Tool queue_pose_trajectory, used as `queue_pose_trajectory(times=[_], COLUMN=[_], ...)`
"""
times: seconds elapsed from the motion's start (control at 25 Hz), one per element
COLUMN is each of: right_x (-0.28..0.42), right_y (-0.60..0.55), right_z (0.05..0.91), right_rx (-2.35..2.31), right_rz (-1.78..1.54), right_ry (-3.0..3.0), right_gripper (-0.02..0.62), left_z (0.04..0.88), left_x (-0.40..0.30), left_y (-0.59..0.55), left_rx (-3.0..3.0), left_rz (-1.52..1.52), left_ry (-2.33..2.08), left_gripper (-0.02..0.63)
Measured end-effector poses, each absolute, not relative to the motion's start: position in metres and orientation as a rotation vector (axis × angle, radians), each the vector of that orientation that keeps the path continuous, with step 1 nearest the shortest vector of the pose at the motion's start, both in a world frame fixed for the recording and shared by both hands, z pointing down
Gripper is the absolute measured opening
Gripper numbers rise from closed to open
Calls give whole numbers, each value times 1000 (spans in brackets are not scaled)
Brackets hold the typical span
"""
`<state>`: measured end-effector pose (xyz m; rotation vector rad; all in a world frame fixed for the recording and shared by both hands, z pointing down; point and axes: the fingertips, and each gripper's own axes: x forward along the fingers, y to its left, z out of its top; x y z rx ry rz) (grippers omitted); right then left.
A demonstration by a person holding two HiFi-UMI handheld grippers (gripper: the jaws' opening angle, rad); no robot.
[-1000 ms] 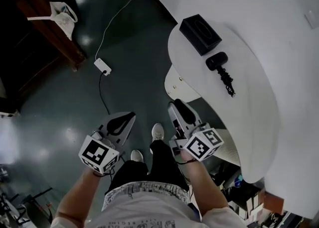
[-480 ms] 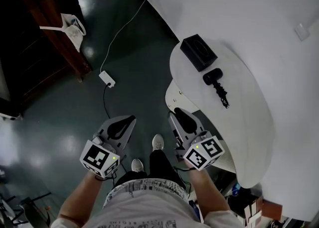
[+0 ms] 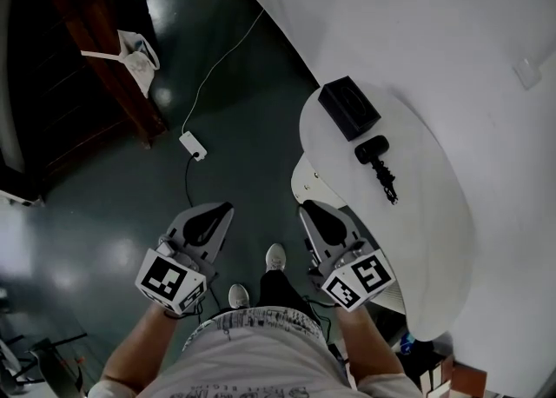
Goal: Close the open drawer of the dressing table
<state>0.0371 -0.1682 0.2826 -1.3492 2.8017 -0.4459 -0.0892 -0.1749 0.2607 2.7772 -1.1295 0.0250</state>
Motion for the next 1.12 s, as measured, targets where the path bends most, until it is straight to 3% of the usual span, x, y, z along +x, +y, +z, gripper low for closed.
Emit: queue_pose_trajectory(times=[0.2,1.12], right_x=[36,68], right_y=[-173,-226], right_z=[272,275], right_rx=[-1328,-1132], right_rz=[-420,-435], right_ry=[2813,2956], right_gripper=[18,8], left_z=[255,259], left_x=[-83,-34], left_y=[-185,-254], left_rx=[2780,2727], left_rz=[28,46], left_ry=[-1142,-1242], left_gripper=[25,25])
